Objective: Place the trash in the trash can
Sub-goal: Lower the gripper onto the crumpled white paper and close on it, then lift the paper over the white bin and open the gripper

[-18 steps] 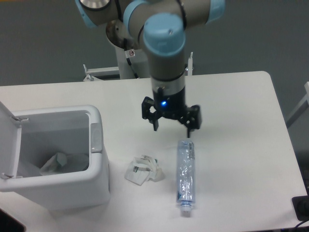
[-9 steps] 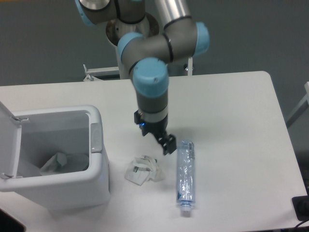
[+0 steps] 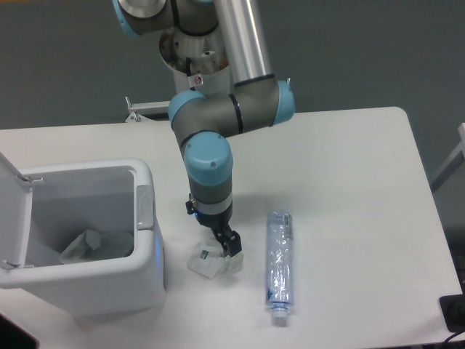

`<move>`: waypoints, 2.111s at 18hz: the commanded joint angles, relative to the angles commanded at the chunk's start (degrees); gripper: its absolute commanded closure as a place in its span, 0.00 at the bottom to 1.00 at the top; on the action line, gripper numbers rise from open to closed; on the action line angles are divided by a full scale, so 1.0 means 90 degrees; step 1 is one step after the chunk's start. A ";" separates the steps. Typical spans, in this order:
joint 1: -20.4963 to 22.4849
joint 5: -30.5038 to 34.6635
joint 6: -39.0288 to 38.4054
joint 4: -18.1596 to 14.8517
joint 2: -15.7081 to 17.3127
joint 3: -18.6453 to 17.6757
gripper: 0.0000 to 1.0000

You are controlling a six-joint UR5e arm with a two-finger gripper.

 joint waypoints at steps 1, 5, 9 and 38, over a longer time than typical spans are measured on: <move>0.0000 0.0000 0.0000 0.0000 -0.0020 0.0010 0.03; 0.0000 0.0029 -0.0068 0.0000 -0.0069 -0.0029 0.40; 0.0000 0.0049 -0.0185 -0.0020 -0.0108 0.0000 0.87; 0.0830 -0.3954 -0.5613 -0.0088 0.1639 0.1973 1.00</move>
